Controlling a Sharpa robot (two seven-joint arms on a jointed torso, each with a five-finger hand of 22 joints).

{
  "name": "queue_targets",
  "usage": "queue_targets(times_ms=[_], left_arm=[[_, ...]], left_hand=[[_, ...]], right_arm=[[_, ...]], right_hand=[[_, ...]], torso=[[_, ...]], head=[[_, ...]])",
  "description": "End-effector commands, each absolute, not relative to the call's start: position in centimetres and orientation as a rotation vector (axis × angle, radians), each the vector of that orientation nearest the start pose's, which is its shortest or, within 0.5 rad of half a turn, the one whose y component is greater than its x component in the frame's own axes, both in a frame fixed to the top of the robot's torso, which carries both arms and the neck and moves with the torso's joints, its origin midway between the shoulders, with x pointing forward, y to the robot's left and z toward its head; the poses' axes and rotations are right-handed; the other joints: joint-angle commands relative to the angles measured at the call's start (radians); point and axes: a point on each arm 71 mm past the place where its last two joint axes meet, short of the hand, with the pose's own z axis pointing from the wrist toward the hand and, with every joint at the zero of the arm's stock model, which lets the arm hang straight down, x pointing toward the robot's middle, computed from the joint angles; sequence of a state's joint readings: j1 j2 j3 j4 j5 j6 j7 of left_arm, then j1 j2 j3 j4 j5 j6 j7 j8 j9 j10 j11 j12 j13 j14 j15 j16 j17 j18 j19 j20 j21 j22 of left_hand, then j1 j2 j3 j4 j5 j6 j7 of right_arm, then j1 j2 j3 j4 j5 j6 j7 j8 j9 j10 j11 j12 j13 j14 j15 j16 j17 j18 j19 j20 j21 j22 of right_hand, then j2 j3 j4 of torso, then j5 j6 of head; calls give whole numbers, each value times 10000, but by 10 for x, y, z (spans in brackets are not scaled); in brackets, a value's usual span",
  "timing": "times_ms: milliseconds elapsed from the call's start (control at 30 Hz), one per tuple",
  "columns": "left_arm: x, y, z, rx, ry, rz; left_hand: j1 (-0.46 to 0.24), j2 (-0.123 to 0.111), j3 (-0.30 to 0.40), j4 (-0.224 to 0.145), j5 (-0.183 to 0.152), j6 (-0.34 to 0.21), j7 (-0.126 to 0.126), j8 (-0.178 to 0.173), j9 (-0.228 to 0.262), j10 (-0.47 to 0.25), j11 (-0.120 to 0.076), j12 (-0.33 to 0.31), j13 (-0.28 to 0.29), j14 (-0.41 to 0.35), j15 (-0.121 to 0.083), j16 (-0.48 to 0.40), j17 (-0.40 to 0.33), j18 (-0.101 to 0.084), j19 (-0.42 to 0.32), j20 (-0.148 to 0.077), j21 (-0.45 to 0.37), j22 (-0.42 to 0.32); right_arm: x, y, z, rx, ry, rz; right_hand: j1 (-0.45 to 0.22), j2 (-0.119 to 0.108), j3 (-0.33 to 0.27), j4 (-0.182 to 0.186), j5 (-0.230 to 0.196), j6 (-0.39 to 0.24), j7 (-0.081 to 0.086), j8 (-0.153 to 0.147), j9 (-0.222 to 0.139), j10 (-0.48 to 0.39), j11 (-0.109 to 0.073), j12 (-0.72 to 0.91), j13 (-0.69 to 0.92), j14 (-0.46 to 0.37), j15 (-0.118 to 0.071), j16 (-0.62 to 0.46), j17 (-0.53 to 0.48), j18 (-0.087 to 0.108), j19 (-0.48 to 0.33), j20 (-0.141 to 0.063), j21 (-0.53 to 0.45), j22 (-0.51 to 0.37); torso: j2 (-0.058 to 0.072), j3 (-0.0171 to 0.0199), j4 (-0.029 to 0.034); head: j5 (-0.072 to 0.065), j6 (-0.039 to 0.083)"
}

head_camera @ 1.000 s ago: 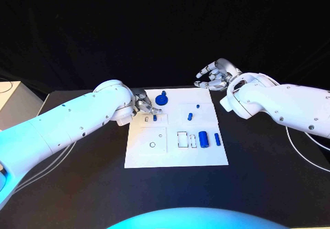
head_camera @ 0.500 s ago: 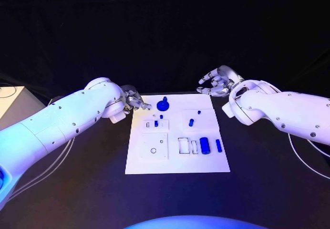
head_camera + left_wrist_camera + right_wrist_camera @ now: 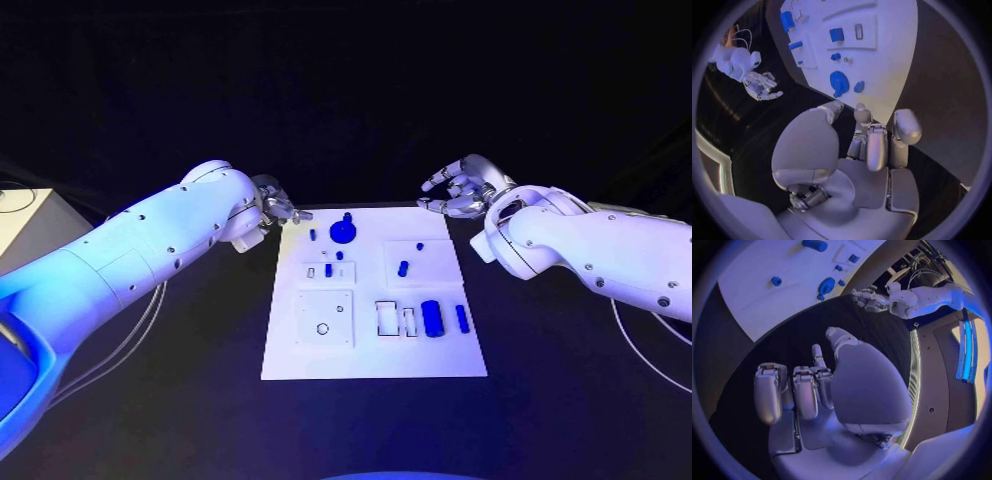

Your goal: Assemble the parts on the task board

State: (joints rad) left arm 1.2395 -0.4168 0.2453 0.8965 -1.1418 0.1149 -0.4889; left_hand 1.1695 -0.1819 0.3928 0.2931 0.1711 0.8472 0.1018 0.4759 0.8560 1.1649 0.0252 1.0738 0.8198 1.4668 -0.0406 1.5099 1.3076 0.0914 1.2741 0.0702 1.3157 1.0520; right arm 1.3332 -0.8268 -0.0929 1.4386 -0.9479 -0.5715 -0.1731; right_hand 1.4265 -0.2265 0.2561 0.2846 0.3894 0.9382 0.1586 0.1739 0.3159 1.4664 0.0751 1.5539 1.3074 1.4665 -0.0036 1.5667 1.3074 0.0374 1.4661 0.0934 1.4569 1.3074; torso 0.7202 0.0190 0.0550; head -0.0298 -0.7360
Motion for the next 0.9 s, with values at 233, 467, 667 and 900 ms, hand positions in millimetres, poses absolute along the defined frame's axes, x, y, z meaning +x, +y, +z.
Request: queue_targets(times_ms=[233,467,667,900], left_arm=[[613,183,-154,-4839,20487,-4273],[614,181,-157,-4767,20811,-4132],[614,180,-160,-4697,21048,-4026],[613,176,-162,-4688,21221,-4175]], left_hand=[[-497,-30,-345,23,-56,57,37,-68,-75,-22,54,68,-16,646,102,44,1631,166,1,79,16,26],[-603,-23,-469,23,-68,65,34,-64,-84,-6,54,109,14,658,103,66,1664,158,23,80,38,69],[-696,-21,-622,21,-75,94,19,-45,-85,49,43,194,95,682,97,106,1725,138,79,78,90,169],[-796,-18,-814,19,-81,139,-4,-6,-78,73,26,244,117,693,83,127,1752,131,102,72,117,213]], right_arm=[[523,-238,-137,4567,14991,6921],[523,-237,-136,4546,14976,6936],[523,-236,-136,4521,14970,6960],[523,-235,-135,4516,14950,6962]], right_hand=[[-62,-3,54,-6,43,-64,6,58,10,794,0,-64,2422,975,14,-61,2350,-34,560,33,-36,1414],[-62,-3,54,-6,43,-64,6,58,10,794,0,-64,2422,975,14,-61,2350,-34,560,33,-36,1414],[-62,-3,54,-6,43,-64,6,58,10,794,0,-64,2422,975,14,-61,2350,-34,560,33,-36,1414],[-62,-3,54,-6,43,-64,6,58,10,794,0,-64,2422,975,14,-61,2350,-34,560,33,-36,1414]], torso=[[192,-3,-27],[248,12,-18],[234,17,-45],[230,11,-25]], head=[[49,43],[49,55],[60,39],[17,1]])
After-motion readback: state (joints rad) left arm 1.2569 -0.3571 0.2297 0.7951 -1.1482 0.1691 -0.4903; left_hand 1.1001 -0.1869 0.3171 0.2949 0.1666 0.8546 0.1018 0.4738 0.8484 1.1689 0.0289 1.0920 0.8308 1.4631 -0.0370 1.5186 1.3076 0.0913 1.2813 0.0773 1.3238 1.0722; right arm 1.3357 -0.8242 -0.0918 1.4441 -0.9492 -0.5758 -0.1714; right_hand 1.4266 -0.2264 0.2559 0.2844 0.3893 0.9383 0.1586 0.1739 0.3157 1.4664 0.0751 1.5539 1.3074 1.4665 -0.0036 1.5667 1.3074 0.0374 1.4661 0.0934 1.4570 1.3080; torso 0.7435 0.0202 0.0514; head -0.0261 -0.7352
